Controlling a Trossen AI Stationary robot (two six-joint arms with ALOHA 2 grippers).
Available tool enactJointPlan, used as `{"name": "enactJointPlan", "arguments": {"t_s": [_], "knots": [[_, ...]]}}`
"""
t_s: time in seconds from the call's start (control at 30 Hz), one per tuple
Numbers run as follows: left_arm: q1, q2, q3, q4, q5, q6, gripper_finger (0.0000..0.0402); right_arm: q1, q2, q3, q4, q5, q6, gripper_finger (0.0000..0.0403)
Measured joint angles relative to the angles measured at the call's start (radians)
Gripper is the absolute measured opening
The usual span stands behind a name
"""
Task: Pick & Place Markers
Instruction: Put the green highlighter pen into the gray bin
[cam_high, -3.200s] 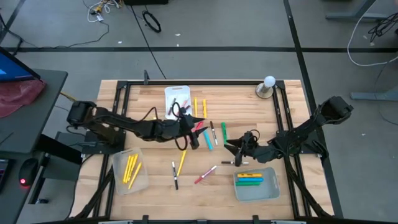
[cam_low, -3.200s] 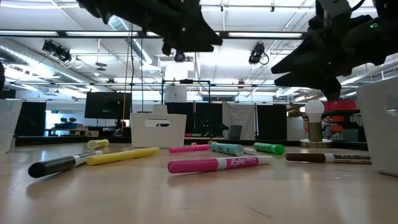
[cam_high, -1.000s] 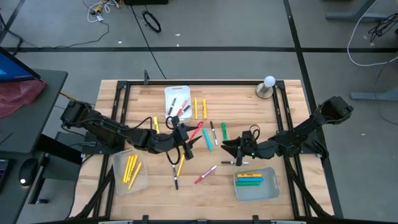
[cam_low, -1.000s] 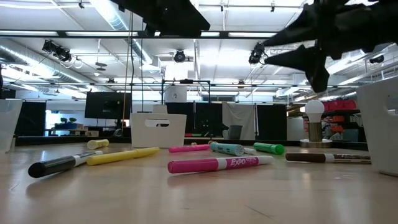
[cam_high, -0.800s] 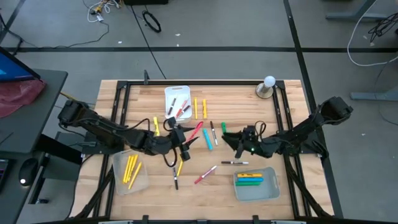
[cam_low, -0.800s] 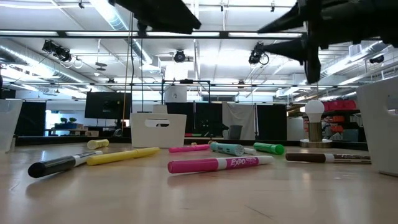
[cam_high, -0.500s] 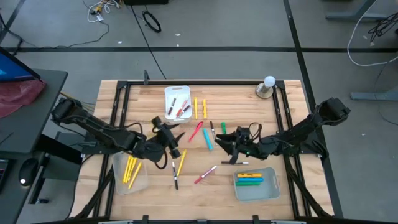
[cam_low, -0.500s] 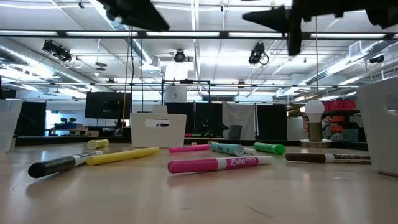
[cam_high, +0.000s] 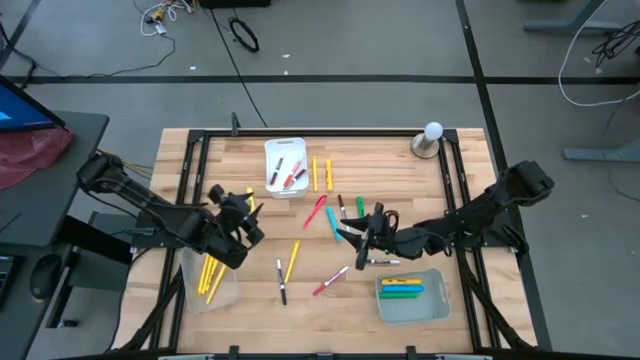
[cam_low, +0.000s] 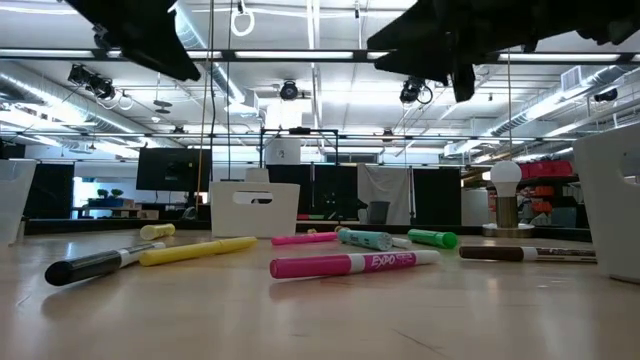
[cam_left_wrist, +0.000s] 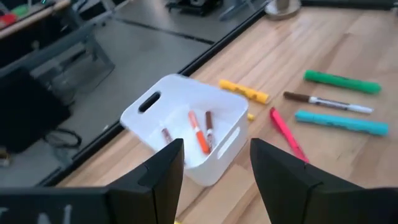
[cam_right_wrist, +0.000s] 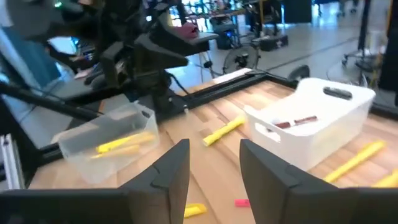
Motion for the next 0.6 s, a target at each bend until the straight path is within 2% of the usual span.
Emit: {"name": "enactJointPlan", "arguments": {"t_s": [0.17, 0.3, 0.4, 0.6], "knots": [[0.000, 0.001, 0.000, -0.018, 0.004, -0.061, 0.0193, -0.067, -0.005, 0.000, -0.158, -0.015, 0.156, 0.0137], [0.000, 0.001, 0.000, -0.016, 0.008, -0.080, 0.0193, -0.147, -0.005, 0.000, -0.369, -0.109, 0.311, 0.0143], [0.000, 0.001, 0.000, -0.013, 0.008, -0.088, 0.0193, -0.203, -0.005, 0.000, -0.529, -0.180, 0.395, 0.0162], [0.000, 0.001, 0.000, 0.015, 0.009, -0.088, 0.0193, -0.276, -0.005, 0.000, -0.693, -0.195, 0.452, 0.0216]]}}
